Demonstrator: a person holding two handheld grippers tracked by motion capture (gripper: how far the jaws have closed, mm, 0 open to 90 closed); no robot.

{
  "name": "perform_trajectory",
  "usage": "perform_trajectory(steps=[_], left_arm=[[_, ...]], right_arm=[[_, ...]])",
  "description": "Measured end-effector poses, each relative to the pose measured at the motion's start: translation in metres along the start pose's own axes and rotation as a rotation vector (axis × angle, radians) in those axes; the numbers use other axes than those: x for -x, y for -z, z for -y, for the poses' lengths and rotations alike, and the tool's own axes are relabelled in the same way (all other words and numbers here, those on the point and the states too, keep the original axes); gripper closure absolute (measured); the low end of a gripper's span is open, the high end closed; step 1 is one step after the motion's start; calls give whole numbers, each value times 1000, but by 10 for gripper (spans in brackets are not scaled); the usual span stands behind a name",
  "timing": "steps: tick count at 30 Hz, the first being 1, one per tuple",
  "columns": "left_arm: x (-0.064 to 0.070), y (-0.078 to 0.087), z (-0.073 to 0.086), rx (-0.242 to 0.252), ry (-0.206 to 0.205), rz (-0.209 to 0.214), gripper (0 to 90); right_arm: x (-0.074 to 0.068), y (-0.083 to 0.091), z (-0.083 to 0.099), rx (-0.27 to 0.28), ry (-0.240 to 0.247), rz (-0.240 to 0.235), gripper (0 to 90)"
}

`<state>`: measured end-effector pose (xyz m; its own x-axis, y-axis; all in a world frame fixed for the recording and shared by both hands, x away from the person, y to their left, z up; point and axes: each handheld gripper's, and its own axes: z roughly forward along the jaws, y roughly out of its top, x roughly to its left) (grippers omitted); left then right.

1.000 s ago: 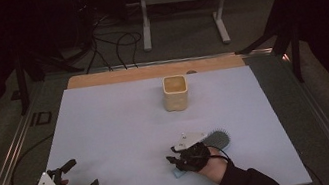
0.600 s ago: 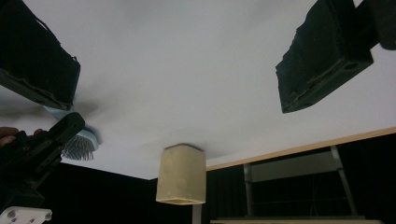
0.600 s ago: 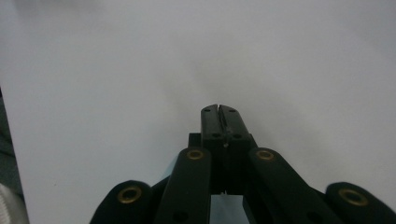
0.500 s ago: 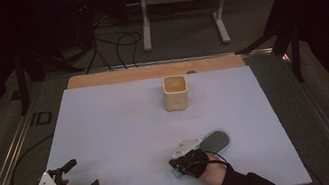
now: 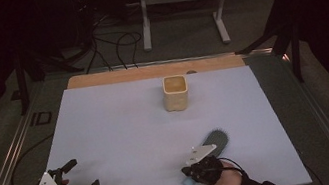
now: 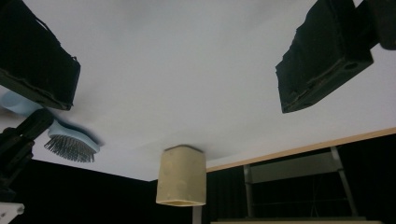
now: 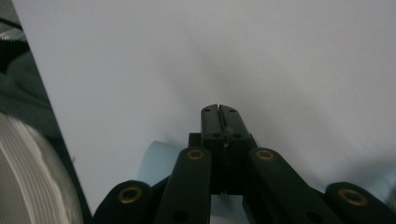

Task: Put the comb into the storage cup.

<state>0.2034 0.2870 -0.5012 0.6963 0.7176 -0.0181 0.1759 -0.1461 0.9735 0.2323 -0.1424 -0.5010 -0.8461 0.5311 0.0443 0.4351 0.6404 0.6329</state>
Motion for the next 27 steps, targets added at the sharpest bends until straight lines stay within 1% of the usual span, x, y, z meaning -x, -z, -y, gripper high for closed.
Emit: perform_trajectory(steps=[2,3,5,6,8,10,11,14,16,18,20,27], left_arm=[[0,0,0,-3,-2,0,0],[0,0,0,-5,-2,1,0],[0,0,0,-5,-2,2,0],[0,-1,0,-5,-2,0,0],[0,-1,1,-5,0,1,0],[0,-1,1,-5,0,2,0],[0,-1,1,-6,0,1,0],[0,-2,1,-8,-1,2,0],[0,-2,1,-8,0,3,0],[0,-2,1,-9,1,4,0],[0,-2,1,-10,0,6,0],[0,-3,1,-13,2,6,0]], right_arm=[[0,4,5,-14,-6,10,900],[1,6,8,-16,-2,4,900],[2,9,10,-22,-5,8,900],[3,15,17,-26,-14,13,900],[5,20,23,-30,-32,9,900],[6,22,25,-31,-30,12,900],[8,26,31,-42,-35,19,900],[9,30,37,-52,-48,24,900],[11,37,43,-66,-55,37,900],[12,39,44,-75,-56,43,900],[15,45,51,-100,-53,63,900],[26,57,64,-122,-96,106,900]])
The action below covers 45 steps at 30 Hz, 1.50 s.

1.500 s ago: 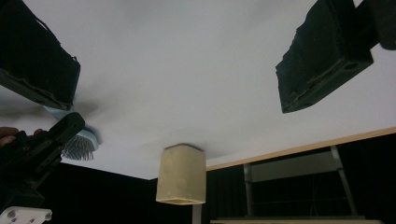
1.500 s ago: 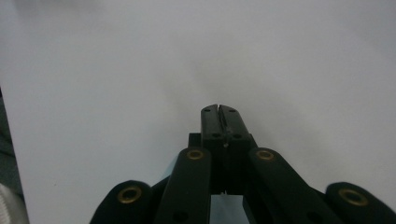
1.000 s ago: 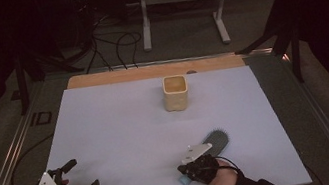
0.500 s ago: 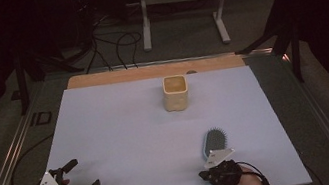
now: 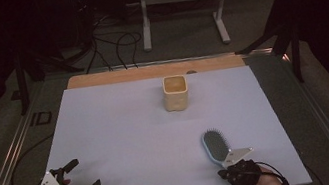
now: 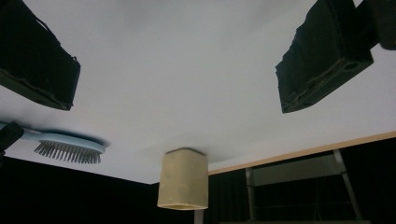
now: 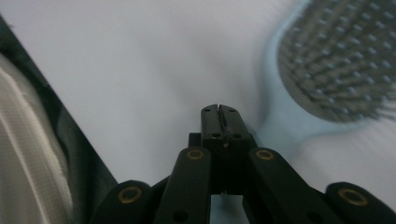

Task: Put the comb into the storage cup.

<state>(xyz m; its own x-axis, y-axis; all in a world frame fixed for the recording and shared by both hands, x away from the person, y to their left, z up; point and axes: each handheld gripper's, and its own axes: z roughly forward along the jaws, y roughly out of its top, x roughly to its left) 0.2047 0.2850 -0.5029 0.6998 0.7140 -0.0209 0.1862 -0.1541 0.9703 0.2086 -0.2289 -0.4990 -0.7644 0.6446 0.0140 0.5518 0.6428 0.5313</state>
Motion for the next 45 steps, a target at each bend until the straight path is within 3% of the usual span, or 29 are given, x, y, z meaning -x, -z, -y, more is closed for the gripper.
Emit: perform_trajectory(steps=[14,20,24,27,34,45], left_arm=[[0,0,0,0,-1,0,0],[0,0,0,0,0,-1,0],[-1,0,0,3,0,-3,0],[-1,0,0,4,0,-2,0],[-1,0,0,3,1,-3,0],[-1,0,0,3,2,0,0]], right_arm=[[34,14,21,-19,-76,101,900],[42,14,23,-19,-82,121,900],[43,15,23,-21,-63,123,900],[42,21,20,-7,-34,110,900],[48,37,16,22,-4,126,900],[58,46,9,-42,52,114,849]])
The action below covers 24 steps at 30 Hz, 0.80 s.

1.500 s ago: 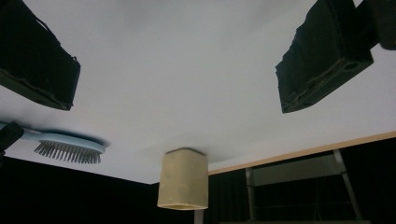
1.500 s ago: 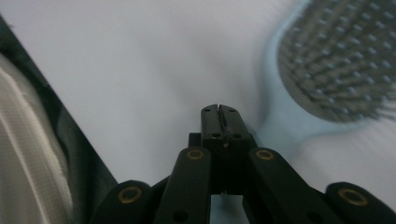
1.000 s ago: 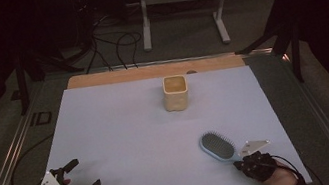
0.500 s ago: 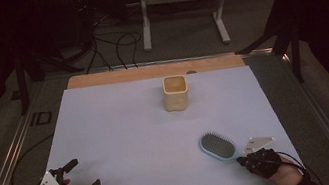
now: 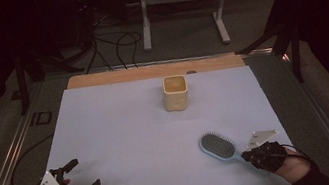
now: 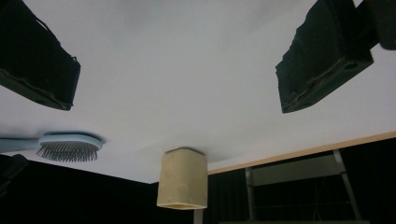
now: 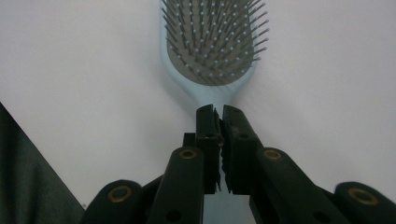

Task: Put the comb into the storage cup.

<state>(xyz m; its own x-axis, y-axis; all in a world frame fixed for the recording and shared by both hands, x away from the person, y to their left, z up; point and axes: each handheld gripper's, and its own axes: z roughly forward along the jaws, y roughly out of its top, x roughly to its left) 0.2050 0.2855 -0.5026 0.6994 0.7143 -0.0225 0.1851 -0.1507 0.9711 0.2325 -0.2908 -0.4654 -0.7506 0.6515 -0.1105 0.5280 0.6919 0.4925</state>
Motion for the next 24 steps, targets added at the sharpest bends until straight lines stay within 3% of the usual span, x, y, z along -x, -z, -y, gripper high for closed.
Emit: perform_trajectory(steps=[3,8,15,16,17,24], left_arm=[[0,0,0,1,1,1,0],[0,0,0,0,1,1,0],[-1,0,0,2,3,2,0],[-1,0,0,2,3,2,0],[-1,0,0,1,3,2,0],[-1,0,0,0,11,3,0]], right_arm=[[4,1,-5,-28,23,-7,760],[4,0,-11,-72,62,-39,504],[12,-5,-18,-125,45,-75,195],[12,-5,-18,-125,45,-75,195],[13,-8,-19,-139,44,-75,136],[15,-16,-26,-181,52,-125,84]])
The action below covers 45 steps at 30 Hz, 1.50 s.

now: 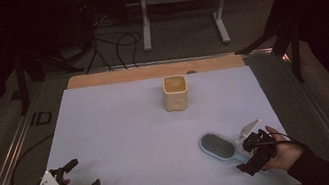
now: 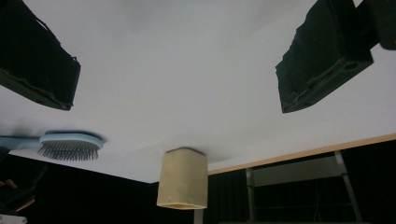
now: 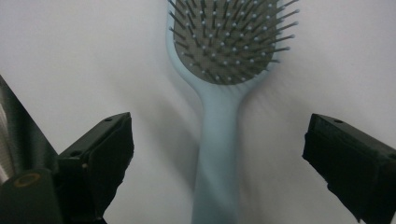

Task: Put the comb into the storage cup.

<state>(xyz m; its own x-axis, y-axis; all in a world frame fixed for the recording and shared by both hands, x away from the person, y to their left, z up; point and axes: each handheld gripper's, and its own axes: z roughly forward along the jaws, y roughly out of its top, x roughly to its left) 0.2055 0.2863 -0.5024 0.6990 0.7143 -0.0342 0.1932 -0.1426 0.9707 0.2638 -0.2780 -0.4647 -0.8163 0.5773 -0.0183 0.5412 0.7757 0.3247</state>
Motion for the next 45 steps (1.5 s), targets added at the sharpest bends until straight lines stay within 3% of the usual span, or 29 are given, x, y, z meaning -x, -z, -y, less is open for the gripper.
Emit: perform_trajectory(steps=[12,23,25,29,32,38,45], left_arm=[[0,0,0,0,0,1,0],[0,1,0,0,-1,0,0],[0,0,0,0,-1,1,0],[0,0,0,-1,-1,2,0],[0,1,0,0,0,0,0],[0,0,0,1,-2,1,0],[0,0,0,0,-1,2,0]], right_arm=[[-3,-10,-13,-58,17,-4,74],[-2,-15,-19,-112,8,11,149],[-2,-18,-20,-125,1,19,220],[0,-20,-20,-131,2,14,275],[2,-22,-21,-142,-15,-8,393],[5,-25,-22,-165,-56,-12,525],[8,-26,-23,-178,-79,-23,602]])
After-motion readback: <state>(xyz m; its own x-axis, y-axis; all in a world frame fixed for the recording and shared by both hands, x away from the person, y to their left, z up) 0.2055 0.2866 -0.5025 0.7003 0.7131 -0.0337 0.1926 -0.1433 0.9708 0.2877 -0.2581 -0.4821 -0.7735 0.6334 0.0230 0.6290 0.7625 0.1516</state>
